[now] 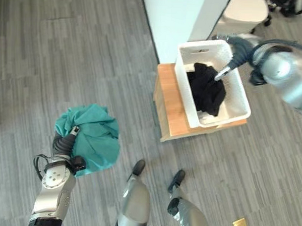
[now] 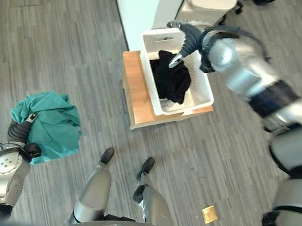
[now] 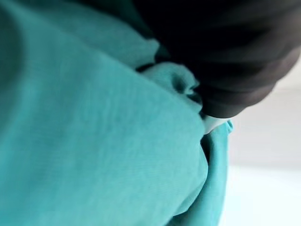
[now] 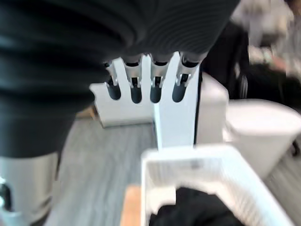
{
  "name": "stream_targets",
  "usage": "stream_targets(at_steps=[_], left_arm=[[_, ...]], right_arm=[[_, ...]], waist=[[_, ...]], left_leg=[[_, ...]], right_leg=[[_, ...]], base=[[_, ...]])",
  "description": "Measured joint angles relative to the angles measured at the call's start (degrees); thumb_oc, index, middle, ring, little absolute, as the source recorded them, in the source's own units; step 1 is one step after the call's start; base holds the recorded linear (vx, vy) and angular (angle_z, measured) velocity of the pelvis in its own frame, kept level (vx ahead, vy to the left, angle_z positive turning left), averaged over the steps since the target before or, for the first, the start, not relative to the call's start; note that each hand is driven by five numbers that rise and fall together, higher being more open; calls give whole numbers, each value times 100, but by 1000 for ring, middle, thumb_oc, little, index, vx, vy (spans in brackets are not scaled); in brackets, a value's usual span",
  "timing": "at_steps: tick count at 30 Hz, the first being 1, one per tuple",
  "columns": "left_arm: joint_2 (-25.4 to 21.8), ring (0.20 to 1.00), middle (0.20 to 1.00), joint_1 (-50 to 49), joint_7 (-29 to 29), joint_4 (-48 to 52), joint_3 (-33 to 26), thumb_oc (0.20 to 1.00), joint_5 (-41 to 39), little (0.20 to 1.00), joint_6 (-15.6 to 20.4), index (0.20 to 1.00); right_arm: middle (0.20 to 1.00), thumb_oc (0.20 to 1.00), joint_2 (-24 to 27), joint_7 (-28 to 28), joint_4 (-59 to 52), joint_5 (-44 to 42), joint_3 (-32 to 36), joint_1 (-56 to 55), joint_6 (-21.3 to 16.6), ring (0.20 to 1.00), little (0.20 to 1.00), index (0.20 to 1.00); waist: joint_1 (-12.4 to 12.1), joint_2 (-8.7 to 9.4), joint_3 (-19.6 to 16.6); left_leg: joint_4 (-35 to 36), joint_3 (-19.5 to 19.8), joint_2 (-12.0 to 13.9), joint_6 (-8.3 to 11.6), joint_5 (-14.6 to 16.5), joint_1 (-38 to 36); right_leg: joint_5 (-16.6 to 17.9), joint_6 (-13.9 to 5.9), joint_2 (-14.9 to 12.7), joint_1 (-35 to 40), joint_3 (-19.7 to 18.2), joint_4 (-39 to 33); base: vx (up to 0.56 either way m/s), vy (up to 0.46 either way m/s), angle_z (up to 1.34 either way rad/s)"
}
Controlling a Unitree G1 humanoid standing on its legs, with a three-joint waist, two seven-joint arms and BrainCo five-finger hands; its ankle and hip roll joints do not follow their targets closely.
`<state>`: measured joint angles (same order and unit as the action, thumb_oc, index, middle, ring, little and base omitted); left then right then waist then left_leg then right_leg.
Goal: Pick up bed clothes into laundry basket.
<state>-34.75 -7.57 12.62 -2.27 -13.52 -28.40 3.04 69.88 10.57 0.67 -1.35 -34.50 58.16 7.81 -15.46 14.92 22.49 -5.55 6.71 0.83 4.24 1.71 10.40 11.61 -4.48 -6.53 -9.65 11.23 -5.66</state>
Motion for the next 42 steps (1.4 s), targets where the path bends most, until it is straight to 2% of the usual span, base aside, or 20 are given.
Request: stream_targets(at_steps=[2, 6, 7, 8, 9, 11, 12, 13, 14, 15, 16, 18, 19, 21, 23, 25, 28, 32, 35, 42], left_arm=[[-124, 200, 200, -102, -16, 2, -77, 200, 20, 200, -10, 200], [-409, 200, 200, -92, -104, 298, -103, 200, 228, 200, -49, 200], [-437, 200, 200, -54, -171, 358, -102, 200, 228, 200, -61, 200], [-529, 200, 200, 11, -203, 450, -93, 200, 228, 200, -72, 200], [-669, 200, 200, 130, -257, 472, -53, 200, 225, 200, -74, 200], [-1223, 200, 200, 616, -397, 461, 71, 200, 223, 200, -72, 200], [-1484, 200, 200, 865, -422, 365, 197, 200, 219, 200, -71, 200], [-1777, 200, 200, 1294, -479, 321, 240, 200, 197, 200, -16, 200], [-1811, 200, 200, 1419, -507, 308, 257, 200, 176, 200, 28, 200], [-2063, 200, 200, 1677, -574, 146, 496, 200, 155, 200, 46, 200], [-2520, 200, 200, 1979, -677, -129, 826, 200, 156, 200, 30, 200], [-2854, 200, 200, 2419, -713, -562, 1042, 200, 146, 200, 23, 200], [-3112, 200, 200, 2913, -729, -910, 1375, 200, -19, 200, 8, 200], [-3231, 200, 200, 3411, -753, -1207, 1661, 200, -65, 200, 14, 200], [-3233, 200, 200, 3694, -785, -1349, 1891, 200, -81, 200, 50, 200], [-3236, 200, 200, 4489, -843, -2118, 2699, 200, -323, 200, 36, 200], [-3293, 200, 200, 5689, -950, -3063, 3889, 200, -491, 200, -129, 200], [-3296, 200, 200, 6034, -1112, -3162, 4048, 200, -507, 200, -148, 200], [-3293, 200, 200, 6426, -1171, -3356, 4417, 200, -485, 200, -154, 200], [-3168, 200, 200, 6538, -1287, -3651, 4746, 200, -403, 200, -199, 200]], right_arm=[[1000, 1000, 237, 26, 3, -263, 577, -966, -5, 1000, 1000, 1000], [1000, 1000, 331, 54, -260, -518, 2086, -2815, -34, 1000, 1000, 1000], [1000, 1000, 282, 51, -397, -604, 2532, -3292, -52, 1000, 1000, 1000], [1000, 1000, -3, 48, -488, -656, 3071, -3837, -98, 1000, 1000, 1000], [1000, 1000, -238, 36, -499, -718, 3282, -4087, -97, 1000, 1000, 1000], [1000, 1000, -662, 82, -679, -882, 3518, -4756, -100, 1000, 1000, 1000], [1000, 1000, -755, 137, -687, -891, 3515, -4870, -92, 1000, 1000, 1000], [1000, 1000, -919, 247, -683, -1053, 3480, -4925, -87, 1000, 1000, 1000], [1000, 1000, -923, 252, -672, -1083, 3463, -4928, -99, 1000, 1000, 1000], [1000, 1000, -1026, 261, -637, -1097, 3522, -5082, -118, 1000, 1000, 1000], [1000, 1000, -1284, 264, -554, -1098, 3566, -5170, -142, 1000, 1000, 1000], [1000, 1000, -1464, 320, -539, -1098, 3512, -5341, -138, 1000, 1000, 1000], [1000, 1000, -1593, 366, -507, -1103, 3510, -5541, -139, 1000, 1000, 1000], [1000, 1000, -1913, 362, -378, -1112, 3512, -5734, -132, 1000, 1000, 1000], [1000, 1000, -2013, 366, -336, -1116, 3419, -5880, -82, 1000, 1000, 1000], [1000, 1000, -2602, 329, -248, -1115, 3246, -5943, -80, 1000, 1000, 1000], [1000, 1000, -3018, 276, -211, -1116, 2864, -5973, -87, 1000, 1000, 1000], [1000, 1000, -3029, 253, -245, -1116, 2815, -6023, -100, 1000, 1000, 1000], [1000, 1000, -3054, 218, -239, -1100, 2821, -6083, -205, 1000, 1000, 1000], [1000, 1000, -3106, 76, -227, -1093, 2860, -6147, -261, 1000, 1000, 1000]], waist=[[278, -30, -320], [545, -224, -592], [617, -331, -664], [770, -479, -756], [878, -561, -832], [1042, -782, -1074], [1070, -847, -1107], [1155, -989, -1189], [1244, -1054, -1234], [1350, -1088, -1266], [1389, -1087, -1280], [1468, -1110, -1326], [1626, -1164, -1359], [1735, -1162, -1362], [1822, -1176, -1381], [1936, -1150, -1416], [2015, -1093, -1459], [2126, -1061, -1466], [2190, -924, -1479], [2335, -798, -1451]], left_leg=[[-28, -28, -19, -39, 51, 11], [-7, -154, -39, -39, 57, -75], [20, -149, -47, -68, 55, -114], [96, -147, -65, -108, 28, -255], [163, -168, -63, -98, 35, -376], [268, -194, -51, -112, 21, -475], [306, -247, -23, -116, 17, -532], [400, -346, 1, -92, 24, -623], [455, -357, 2, -99, 28, -706], [518, -422, 10, -100, -40, -790], [593, -438, 38, -99, -61, -881], [666, -484, 65, -85, -54, -968], [731, -487, 69, -93, -77, -988], [786, -526, 76, -96, -86, -1037], [844, -595, 83, -97, -88, -1083], [853, -613, 79, -101, -98, -1050], [857, -648, 67, -95, -121, -925], [852, -714, 64, -94, -124, -806], [864, -779, 76, -88, -124, -657], [977, -947, 69, -72, -154, -641]], right_leg=[[-168, -104, -77, -3, -36, -3], [-168, -104, -116, 2, -115, -4], [-167, -104, -123, 31, -157, -3], [-159, -99, -141, 134, -175, -3], [-153, -100, -134, 195, -207, -6], [-142, -93, -91, 230, -226, -3], [-115, -103, -75, 252, -246, -2], [-122, -102, -24, 300, -357, -1], [-140, -91, -25, 302, -367, -2], [-124, -75, -6, 324, -400, -1], [-113, -52, 20, 366, -419, -1], [-146, -60, 51, 389, -477, -1], [-136, -47, 43, 385, -474, -1], [-136, -47, 49, 393, -500, 0], [-153, -54, 43, 381, -550, -1], [-141, -40, 47, 340, -544, -1], [-90, -12, 58, 193, -568, -1], [-60, -11, 71, 59, -626, 1], [-34, 3, 99, -137, -699, 0], [-11, -17, 123, -294, -859, 0]], base=[[40, 24, -8], [54, 30, -14], [49, 12, -9], [40, 18, -9], [34, 11, -3], [38, 24, -12], [50, 36, -38], [41, 24, -31], [40, 24, -26], [24, 5, -4], [16, 11, -11], [15, 16, -20], [8, 6, -12], [5, -4, -11], [2, -9, -9], [0, 0, 0], [-39, -17, -5], [-19, -9, -9], [-5, -6, -11], [7, 4, -12]])
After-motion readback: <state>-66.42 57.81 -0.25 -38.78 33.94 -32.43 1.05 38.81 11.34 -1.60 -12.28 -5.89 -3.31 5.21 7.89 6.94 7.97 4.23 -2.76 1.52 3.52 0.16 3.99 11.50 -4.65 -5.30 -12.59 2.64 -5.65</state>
